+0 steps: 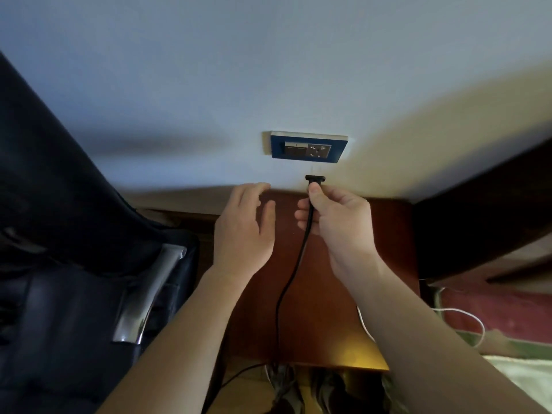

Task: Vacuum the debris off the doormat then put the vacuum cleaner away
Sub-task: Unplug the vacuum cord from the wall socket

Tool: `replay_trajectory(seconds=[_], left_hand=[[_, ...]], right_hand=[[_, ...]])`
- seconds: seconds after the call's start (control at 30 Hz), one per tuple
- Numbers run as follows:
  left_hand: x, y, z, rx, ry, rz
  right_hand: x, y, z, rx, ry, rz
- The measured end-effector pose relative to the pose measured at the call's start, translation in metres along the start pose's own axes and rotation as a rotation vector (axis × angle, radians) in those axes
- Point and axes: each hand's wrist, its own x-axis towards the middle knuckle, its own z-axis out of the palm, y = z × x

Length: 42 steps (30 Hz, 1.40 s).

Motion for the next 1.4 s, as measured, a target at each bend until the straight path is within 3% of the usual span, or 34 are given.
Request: replay_trajectory(seconds=[0.27,0.73,1.4], left_hand=[[-0.041,0.010,-0.011,-0.119,-0.232,-0.151],[-0.084,0.019,-0.024,-0.126,-0.394,-0.187],[-0.097,0.080,-0.102,-0.233,-0.238,-0.186]], right_hand=[[-0.003,-0.010,0.010,-0.008,-0.005,0.011],[-0.013,-0.031,0.011,0.015,0.008,0.006],[-0.106,-0.114,0.025,-0.030,-0.096,-0.084]])
